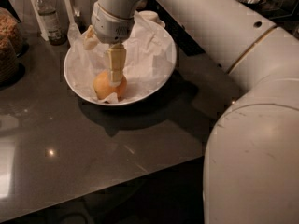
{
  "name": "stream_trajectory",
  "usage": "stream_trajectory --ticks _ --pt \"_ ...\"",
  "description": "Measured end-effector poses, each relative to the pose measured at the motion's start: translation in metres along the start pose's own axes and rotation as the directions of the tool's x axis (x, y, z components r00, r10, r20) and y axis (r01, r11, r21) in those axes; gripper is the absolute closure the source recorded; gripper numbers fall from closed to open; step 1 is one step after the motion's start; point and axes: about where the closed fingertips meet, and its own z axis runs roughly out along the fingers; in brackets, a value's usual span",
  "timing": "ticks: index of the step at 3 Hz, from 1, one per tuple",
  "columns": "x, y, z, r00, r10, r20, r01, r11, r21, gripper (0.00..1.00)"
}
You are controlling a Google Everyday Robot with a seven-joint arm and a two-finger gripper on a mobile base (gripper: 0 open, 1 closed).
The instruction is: Pick orange from white bowl
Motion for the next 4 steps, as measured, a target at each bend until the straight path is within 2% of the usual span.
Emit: stream_trajectory --ticks 2,3,4 --pt "0.008 0.021 0.03 0.999 0.036 0.017 -0.035 0.9972 -0.066 0.15" --pt "0.012 0.027 0.038 0.999 0.042 0.013 -0.041 0.995 -0.091 0.25" --pt "0.015 0.027 0.042 0.999 0.037 0.0 -0.037 0.9934 -0.108 0.44"
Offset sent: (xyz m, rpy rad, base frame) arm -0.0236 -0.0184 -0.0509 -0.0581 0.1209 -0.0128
